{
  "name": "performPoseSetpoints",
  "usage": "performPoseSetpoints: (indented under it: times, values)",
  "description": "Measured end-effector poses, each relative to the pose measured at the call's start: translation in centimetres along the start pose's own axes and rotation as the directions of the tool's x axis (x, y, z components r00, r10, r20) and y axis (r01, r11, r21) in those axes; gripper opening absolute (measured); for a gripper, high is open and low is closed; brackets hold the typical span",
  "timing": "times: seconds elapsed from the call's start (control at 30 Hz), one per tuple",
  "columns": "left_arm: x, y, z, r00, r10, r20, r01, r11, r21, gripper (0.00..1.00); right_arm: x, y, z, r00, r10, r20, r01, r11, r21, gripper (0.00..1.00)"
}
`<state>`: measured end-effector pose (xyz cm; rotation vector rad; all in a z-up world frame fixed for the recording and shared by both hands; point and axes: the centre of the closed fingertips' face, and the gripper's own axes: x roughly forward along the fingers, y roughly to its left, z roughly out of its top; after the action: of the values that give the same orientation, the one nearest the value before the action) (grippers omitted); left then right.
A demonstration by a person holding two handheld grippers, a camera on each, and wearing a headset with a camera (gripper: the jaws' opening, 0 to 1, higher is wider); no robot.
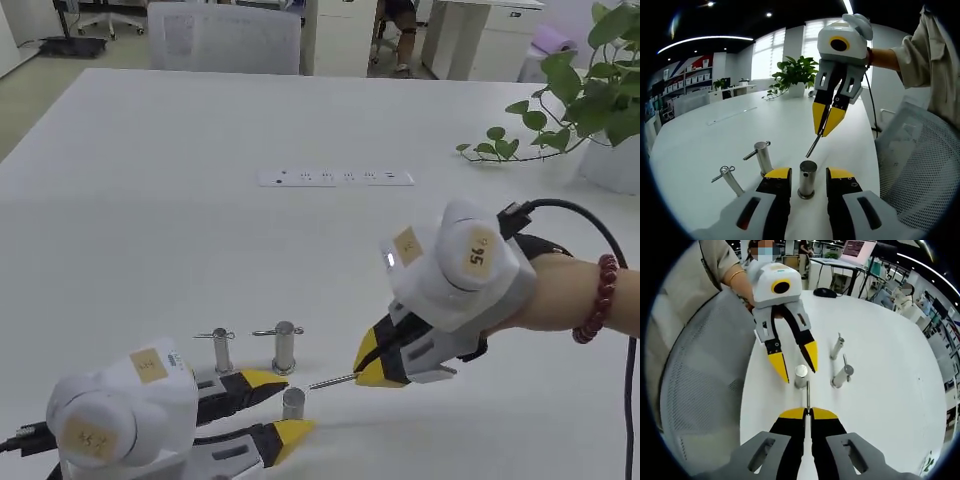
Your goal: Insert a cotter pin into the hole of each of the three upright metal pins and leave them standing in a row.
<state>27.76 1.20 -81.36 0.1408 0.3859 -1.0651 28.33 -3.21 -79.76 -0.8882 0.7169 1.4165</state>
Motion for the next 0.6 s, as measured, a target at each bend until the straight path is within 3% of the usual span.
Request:
performPoseSetpoints:
  times: [0.3, 0.6]
  values:
    - [0.1, 0.29, 0.21, 0.9998, 0.004, 0.017, -0.004, 1.0, 0.004, 0.26, 0.38, -0.45, -0.26, 0.9995, 0.01, 0.031, -0.006, 0.99, -0.139, 0.03]
    - [-0.05, 0.29, 0.54, 0.9984, 0.001, 0.056, -0.001, 1.0, -0.008, 0.26, 0.73, -0.83, -0.31, 0.9965, 0.038, 0.075, -0.023, 0.982, -0.188, 0.03]
